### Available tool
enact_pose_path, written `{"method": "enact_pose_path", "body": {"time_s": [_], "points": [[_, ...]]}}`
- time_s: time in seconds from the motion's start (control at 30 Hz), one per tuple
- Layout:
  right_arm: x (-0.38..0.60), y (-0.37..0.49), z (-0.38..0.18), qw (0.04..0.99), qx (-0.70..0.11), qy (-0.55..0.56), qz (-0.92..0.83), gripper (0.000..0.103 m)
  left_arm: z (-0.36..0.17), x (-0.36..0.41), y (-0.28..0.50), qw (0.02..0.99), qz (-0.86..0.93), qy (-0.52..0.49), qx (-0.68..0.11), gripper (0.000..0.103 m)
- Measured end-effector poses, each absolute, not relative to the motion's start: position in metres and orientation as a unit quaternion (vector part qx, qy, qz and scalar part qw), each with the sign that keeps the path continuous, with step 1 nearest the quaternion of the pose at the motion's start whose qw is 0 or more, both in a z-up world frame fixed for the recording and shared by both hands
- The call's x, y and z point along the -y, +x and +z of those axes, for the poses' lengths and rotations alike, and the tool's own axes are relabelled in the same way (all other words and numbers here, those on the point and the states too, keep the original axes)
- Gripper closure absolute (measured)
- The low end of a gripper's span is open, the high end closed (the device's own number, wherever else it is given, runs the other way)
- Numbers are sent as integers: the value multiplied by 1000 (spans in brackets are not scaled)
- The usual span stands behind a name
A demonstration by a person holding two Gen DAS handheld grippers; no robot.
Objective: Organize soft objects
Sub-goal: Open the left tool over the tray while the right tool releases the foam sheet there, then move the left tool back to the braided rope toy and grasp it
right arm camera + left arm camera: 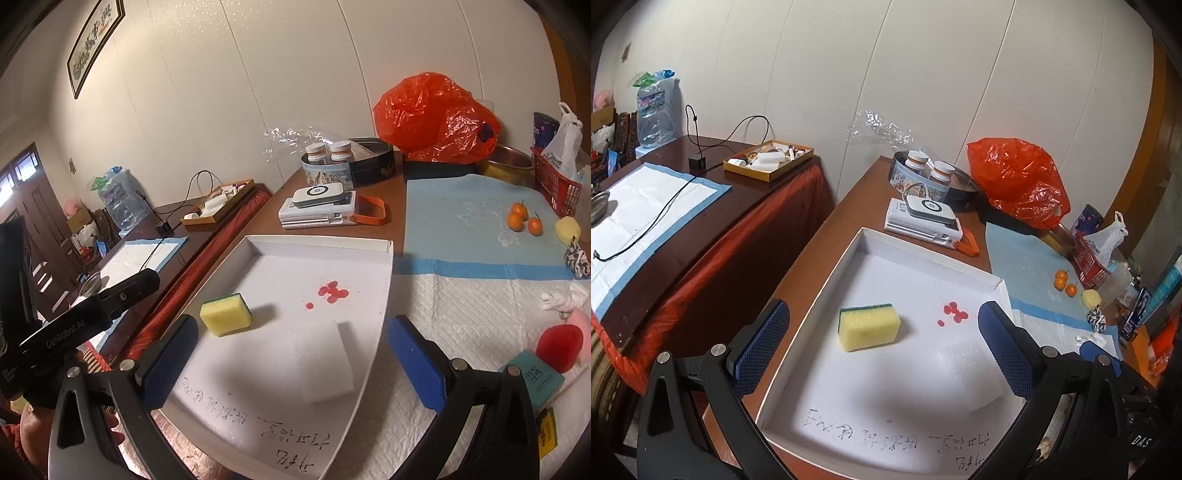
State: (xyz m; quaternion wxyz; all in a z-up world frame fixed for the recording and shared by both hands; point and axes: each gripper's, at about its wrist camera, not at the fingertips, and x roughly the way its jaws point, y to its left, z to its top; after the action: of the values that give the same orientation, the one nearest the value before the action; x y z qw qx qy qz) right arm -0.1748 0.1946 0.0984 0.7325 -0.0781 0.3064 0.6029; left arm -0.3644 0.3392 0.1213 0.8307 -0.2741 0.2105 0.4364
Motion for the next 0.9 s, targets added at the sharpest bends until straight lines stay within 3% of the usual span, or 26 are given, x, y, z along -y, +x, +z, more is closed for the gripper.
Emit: {"method": "enact_pose_path", "body": {"time_s": [0.9], "points": [[-112, -108, 100, 720, -314, -38, 617, 0, 138, -235, -308, 827, 450, -262, -213, 0]]}}
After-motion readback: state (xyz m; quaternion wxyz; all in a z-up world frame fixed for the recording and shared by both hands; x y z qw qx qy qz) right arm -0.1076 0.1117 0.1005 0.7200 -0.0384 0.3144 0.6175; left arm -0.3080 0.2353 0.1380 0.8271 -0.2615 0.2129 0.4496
